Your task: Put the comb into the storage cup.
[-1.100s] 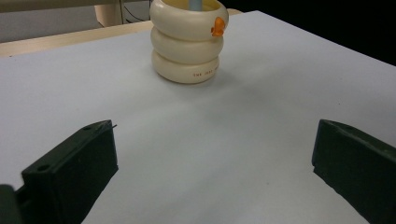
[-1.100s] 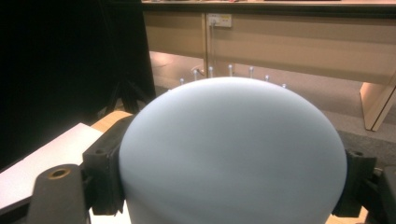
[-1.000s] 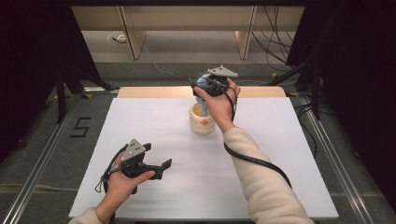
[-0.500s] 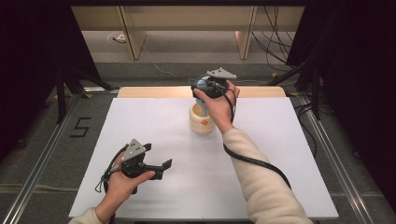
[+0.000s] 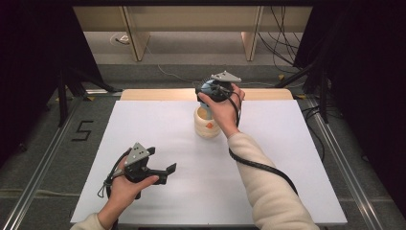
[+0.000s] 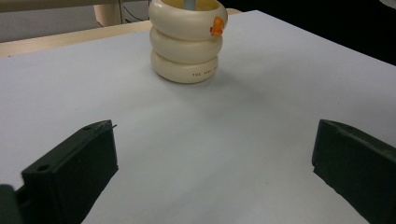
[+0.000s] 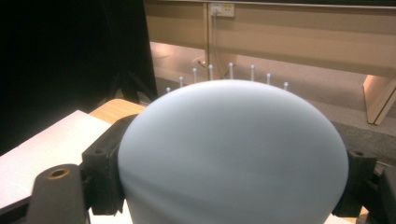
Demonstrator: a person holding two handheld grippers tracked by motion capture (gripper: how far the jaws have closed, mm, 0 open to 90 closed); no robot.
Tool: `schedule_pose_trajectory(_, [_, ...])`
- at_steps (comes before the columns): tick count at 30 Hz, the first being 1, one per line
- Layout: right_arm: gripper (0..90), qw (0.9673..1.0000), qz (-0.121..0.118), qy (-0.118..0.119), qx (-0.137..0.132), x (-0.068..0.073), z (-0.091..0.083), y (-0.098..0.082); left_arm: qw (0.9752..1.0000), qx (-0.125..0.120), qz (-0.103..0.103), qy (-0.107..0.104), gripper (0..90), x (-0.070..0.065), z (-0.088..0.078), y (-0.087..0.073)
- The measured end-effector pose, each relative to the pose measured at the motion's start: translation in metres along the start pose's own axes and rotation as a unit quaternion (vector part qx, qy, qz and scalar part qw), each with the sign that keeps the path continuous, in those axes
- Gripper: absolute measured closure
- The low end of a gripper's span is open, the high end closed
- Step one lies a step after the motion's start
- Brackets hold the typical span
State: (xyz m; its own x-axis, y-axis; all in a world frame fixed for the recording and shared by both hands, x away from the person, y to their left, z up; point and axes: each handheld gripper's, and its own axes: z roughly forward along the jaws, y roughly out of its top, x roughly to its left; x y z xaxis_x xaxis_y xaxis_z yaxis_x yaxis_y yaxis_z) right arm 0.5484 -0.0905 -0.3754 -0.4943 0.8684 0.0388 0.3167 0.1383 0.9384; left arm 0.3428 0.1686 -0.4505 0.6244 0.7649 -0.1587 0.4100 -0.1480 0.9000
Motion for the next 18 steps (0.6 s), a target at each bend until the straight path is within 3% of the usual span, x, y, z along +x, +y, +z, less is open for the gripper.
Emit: schedule_pose_trajectory(18, [15.1,1.0,0.009,-0.002,0.002,-0.0066,0.0079,-0.0004,1.0,0.001,-0.001,-0.003,0.0,-0.0006,0.0005,0.0])
